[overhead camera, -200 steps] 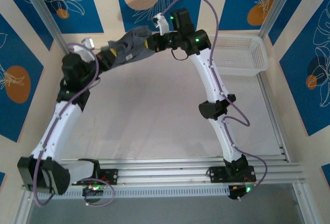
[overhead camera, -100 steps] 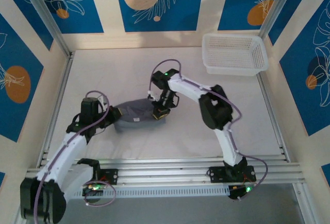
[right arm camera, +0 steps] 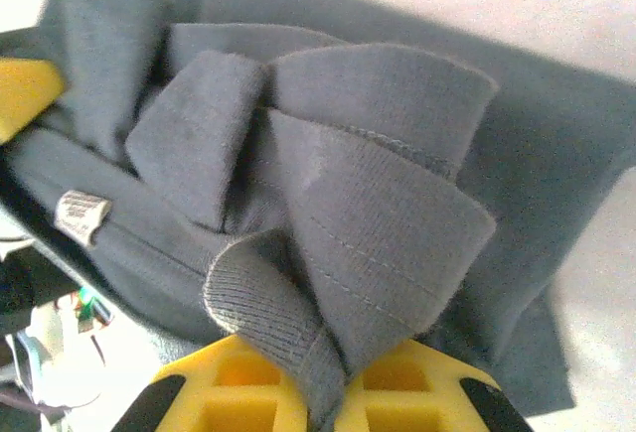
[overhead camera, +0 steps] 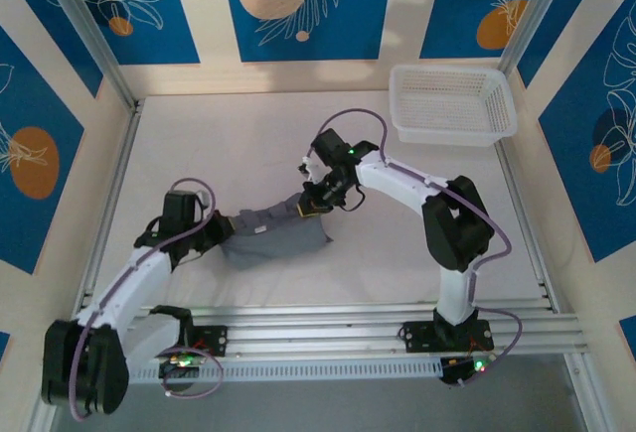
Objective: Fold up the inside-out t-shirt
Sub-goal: Fold the T-shirt at the center of the table.
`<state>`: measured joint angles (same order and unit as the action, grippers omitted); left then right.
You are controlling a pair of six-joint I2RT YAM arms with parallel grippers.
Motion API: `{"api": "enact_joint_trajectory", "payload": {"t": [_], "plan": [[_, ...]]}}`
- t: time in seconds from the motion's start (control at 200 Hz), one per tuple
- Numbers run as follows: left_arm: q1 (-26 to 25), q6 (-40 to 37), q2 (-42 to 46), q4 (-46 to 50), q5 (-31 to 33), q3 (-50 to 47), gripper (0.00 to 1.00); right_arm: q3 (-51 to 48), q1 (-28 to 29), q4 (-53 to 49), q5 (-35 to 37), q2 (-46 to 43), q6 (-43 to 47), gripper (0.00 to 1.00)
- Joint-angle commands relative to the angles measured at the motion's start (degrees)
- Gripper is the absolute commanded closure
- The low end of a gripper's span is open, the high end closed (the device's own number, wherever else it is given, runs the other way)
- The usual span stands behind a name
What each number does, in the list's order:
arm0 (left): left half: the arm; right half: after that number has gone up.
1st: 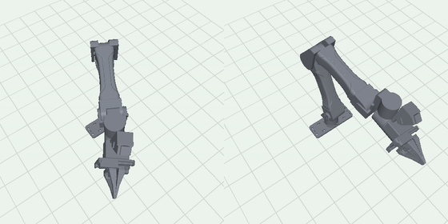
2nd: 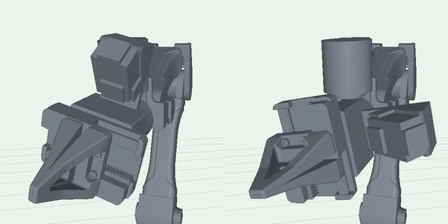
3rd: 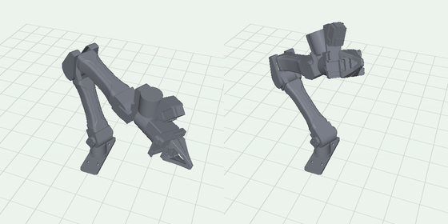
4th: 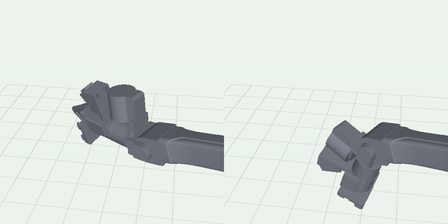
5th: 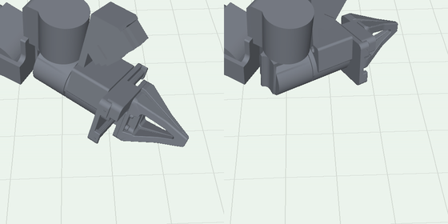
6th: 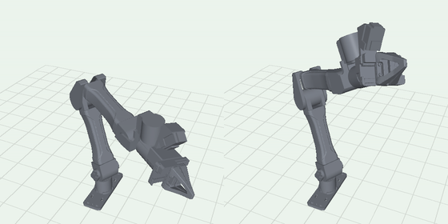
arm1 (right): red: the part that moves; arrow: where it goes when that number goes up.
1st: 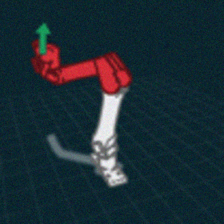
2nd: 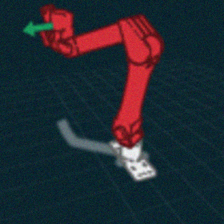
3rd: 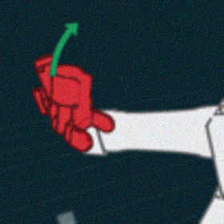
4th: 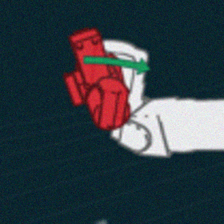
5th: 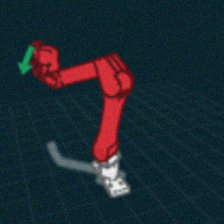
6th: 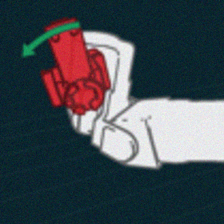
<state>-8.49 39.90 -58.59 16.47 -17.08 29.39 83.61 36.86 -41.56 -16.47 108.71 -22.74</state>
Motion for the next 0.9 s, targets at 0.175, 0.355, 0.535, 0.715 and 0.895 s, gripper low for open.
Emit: {"api": "enact_joint_trajectory", "payload": {"t": [0.175, 0.355, 0.535, 0.715, 0.895], "plan": [[-2.22, -3.49, -17.69, -14.8, -3.06, 6.84, 1.0, -4.95, -3.9, 10.1, 0.44, 2.85, -5.52, 0.92], [-5.55, -3.54, -27.32, -16.96, 2.34, 9.9, 0.96, -9.3, -4.9, 14.08, 0.89, 1.02, -7.73, 0.7], [-5.47, -4.3, -22.9, -12.42, 9.13, 10.18, 0.6, -13.98, -7.57, 14.64, 4.82, -9.42, -8.98, 0.53], [-5.15, -9.98, -11.21, -0.91, 18.49, 11.06, 0.41, -16.14, -7.84, 12.74, 3.41, -16.67, -8.85, 0.52], [-8.42, -5.59, -1.44, 0.77, 8.62, 8.33, 0.49, -17.65, 0.86, 15.38, 4.9, -18.67, -11.93, 0.63]]}}
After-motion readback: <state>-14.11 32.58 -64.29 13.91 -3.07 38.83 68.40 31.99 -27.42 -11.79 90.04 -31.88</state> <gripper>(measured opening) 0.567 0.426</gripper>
